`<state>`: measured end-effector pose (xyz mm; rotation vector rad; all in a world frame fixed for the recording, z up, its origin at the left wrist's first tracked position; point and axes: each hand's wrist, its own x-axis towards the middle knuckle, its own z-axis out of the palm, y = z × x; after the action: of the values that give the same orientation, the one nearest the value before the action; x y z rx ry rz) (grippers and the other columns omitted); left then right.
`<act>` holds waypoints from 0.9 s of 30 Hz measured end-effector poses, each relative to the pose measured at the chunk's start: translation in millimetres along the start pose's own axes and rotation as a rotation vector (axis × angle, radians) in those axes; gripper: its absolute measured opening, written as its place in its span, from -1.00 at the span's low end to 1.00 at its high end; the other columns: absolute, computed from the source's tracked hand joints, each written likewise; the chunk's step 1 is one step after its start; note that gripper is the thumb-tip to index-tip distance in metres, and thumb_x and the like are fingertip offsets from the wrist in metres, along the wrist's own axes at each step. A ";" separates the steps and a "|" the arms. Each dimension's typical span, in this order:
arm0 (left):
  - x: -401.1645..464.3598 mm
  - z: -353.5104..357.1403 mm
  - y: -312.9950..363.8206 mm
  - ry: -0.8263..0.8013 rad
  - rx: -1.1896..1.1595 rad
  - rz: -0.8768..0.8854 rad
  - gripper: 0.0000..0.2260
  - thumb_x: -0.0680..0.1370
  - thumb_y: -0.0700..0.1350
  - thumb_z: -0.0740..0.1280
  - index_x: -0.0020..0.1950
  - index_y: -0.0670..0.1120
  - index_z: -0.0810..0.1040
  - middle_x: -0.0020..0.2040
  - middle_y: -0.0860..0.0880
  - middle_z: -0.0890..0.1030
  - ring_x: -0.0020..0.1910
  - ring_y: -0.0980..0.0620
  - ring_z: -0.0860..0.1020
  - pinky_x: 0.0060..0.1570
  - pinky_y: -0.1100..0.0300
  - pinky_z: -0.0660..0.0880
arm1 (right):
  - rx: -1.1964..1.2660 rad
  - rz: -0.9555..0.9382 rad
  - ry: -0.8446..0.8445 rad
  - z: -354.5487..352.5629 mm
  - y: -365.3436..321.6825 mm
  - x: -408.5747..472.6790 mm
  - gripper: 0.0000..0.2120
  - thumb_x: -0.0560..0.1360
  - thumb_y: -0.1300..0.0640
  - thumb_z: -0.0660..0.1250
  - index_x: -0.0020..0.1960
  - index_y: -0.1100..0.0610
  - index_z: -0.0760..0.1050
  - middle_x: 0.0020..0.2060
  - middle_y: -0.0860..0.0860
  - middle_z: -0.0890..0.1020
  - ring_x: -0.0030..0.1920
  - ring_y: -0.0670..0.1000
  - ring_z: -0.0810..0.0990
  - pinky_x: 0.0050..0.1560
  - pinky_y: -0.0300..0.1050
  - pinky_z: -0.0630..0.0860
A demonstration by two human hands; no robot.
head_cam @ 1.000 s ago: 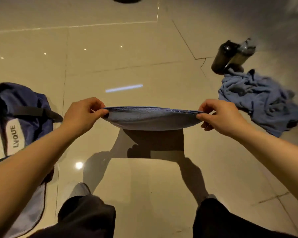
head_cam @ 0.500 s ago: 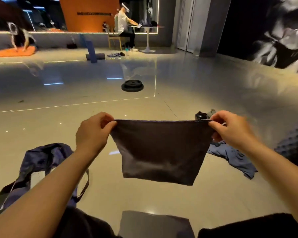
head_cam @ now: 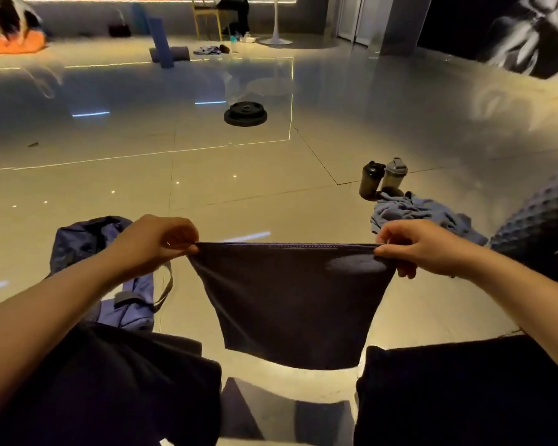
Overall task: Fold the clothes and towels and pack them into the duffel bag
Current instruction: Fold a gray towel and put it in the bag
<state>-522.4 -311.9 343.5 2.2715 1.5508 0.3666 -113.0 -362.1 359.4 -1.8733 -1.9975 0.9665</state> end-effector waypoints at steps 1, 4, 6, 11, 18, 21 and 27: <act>-3.7 0.9 -1.2 -0.068 -0.027 0.000 -0.87 0.47 -0.14 0.46 -0.12 0.06 0.56 -0.18 0.13 0.65 -0.15 0.20 0.61 -0.03 0.25 0.56 | -0.002 0.009 -0.043 3.6 2.5 -2.2 -0.91 0.56 0.11 0.28 -0.02 0.13 0.50 -0.23 0.10 0.63 -0.35 -0.01 0.61 -0.34 -0.22 0.54; -11.6 4.9 -3.8 -0.294 -0.130 -0.019 -0.93 0.46 -0.13 0.45 -0.11 0.01 0.60 -0.21 0.15 0.66 -0.15 0.20 0.63 -0.09 0.35 0.53 | -0.031 0.047 -0.192 13.1 10.2 -6.9 -0.92 0.56 0.12 0.29 -0.05 0.13 0.50 -0.24 0.12 0.63 -0.35 -0.01 0.61 -0.31 -0.21 0.55; -10.4 8.7 -7.1 -0.397 -0.167 -0.026 -0.94 0.46 -0.11 0.45 -0.10 -0.04 0.62 -0.19 0.08 0.67 -0.16 0.12 0.64 -0.08 0.28 0.55 | -0.053 0.079 -0.294 15.6 11.9 -2.1 -0.93 0.55 0.13 0.31 -0.04 0.13 0.49 -0.23 0.12 0.64 -0.33 0.00 0.61 -0.30 -0.22 0.55; 35.6 20.3 -20.4 -0.446 -0.104 -0.113 -0.92 0.44 -0.11 0.48 -0.12 -0.03 0.61 -0.20 0.04 0.69 -0.19 0.09 0.64 -0.07 0.24 0.56 | -0.112 0.106 -0.376 15.0 9.0 50.8 -0.95 0.52 0.17 0.36 -0.05 0.13 0.49 -0.23 0.08 0.64 -0.33 -0.04 0.63 -0.29 -0.24 0.56; 160.1 90.7 -75.6 -0.272 -0.237 -0.342 -0.91 0.46 -0.20 0.47 -0.12 -0.14 0.57 -0.23 -0.05 0.67 -0.40 0.10 0.63 -0.36 0.26 0.54 | 0.085 0.242 -0.261 37.7 59.0 180.7 -0.94 0.51 0.30 0.35 -0.07 0.27 0.47 -0.20 0.23 0.65 -0.31 0.08 0.67 -0.34 -0.19 0.57; 208.7 135.8 -103.0 -0.157 -0.401 -0.454 -0.92 0.46 -0.29 0.45 -0.13 -0.23 0.57 -0.28 -0.14 0.64 -0.37 0.01 0.61 -0.41 0.33 0.55 | 0.244 0.332 -0.132 60.8 89.2 241.1 -0.95 0.50 0.38 0.34 -0.08 0.33 0.46 -0.20 0.32 0.64 -0.33 0.10 0.67 -0.35 -0.16 0.61; 264.8 202.2 -150.0 -0.029 -0.414 -0.464 -0.91 0.47 -0.29 0.44 -0.07 -0.19 0.58 -0.14 -0.15 0.65 -0.14 -0.09 0.63 -0.06 0.10 0.59 | 0.262 0.351 0.112 106.5 132.5 325.8 -0.94 0.50 0.37 0.33 -0.07 0.26 0.49 -0.14 0.24 0.64 -0.24 0.10 0.65 -0.36 -0.22 0.60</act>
<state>-469.3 -46.2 98.5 1.5498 1.7350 0.4670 -119.1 -88.6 114.1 -2.1092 -1.4270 1.1194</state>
